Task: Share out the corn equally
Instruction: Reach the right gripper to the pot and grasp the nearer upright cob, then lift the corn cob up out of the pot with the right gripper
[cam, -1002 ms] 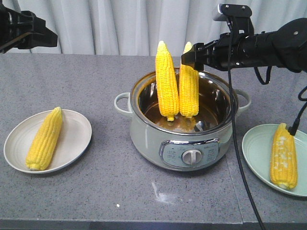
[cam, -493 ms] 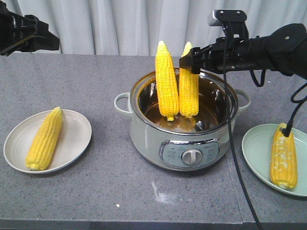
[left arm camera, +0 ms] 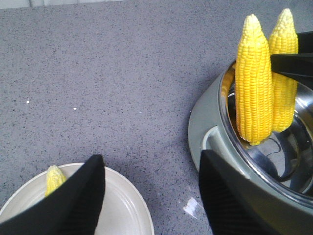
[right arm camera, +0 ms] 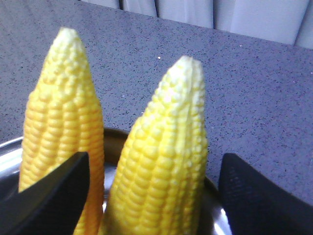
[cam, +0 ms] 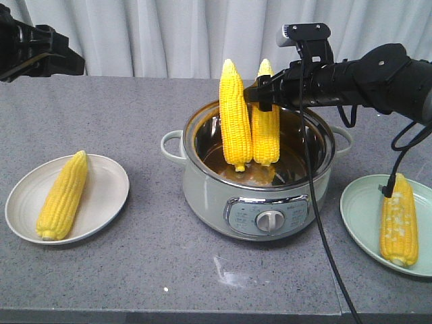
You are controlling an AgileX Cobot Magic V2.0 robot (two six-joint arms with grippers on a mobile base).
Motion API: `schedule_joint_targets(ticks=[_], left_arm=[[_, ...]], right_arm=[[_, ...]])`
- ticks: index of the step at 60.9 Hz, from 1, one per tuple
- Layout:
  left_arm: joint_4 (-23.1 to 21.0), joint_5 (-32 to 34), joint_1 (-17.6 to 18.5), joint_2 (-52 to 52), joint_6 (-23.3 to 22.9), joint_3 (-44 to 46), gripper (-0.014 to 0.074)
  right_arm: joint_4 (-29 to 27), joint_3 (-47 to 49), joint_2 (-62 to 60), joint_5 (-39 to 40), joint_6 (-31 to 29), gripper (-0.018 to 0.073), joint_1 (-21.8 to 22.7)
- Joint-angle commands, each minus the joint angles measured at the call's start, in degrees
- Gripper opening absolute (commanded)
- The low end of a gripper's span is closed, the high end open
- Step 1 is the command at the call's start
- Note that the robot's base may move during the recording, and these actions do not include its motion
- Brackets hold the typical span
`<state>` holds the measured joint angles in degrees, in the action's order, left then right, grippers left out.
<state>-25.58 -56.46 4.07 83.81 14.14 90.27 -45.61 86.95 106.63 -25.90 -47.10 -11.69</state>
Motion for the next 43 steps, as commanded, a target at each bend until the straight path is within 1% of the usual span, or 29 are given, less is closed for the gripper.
schedule_joint_targets(ticks=[1, 14, 20, 31, 37, 43], left_arm=[[-2.03, 2.81, 0.19, -1.84, -0.08, 1.48, 0.0423], [-2.03, 3.40, 0.19, -1.84, -0.08, 1.48, 0.0423], [-2.03, 3.51, 0.19, -1.84, -0.08, 1.48, 0.0423], [-2.32, 3.92, 0.19, -1.84, -0.08, 1.48, 0.0423], [-4.51, 4.51, 0.19, -1.84, -0.08, 1.48, 0.0423], [-8.11, 5.98, 0.40, -1.79, 0.57, 1.48, 0.0423]], right_arm=[[-1.05, 1.81, -2.84, 2.01, -0.79, 0.0418, 0.20], [-0.99, 1.81, -4.12, 2.01, -1.88, 0.0095, 0.20], [-0.99, 1.81, -6.49, 2.01, -3.47, -0.0017, 0.20], [-0.89, 1.81, -13.53, 1.98, -4.20, -0.0009, 0.31], [-0.89, 1.81, -18.21, 1.81, -4.20, -0.0009, 0.31], [-0.47, 1.81, -24.25, 1.69, -4.20, -0.0009, 0.31]])
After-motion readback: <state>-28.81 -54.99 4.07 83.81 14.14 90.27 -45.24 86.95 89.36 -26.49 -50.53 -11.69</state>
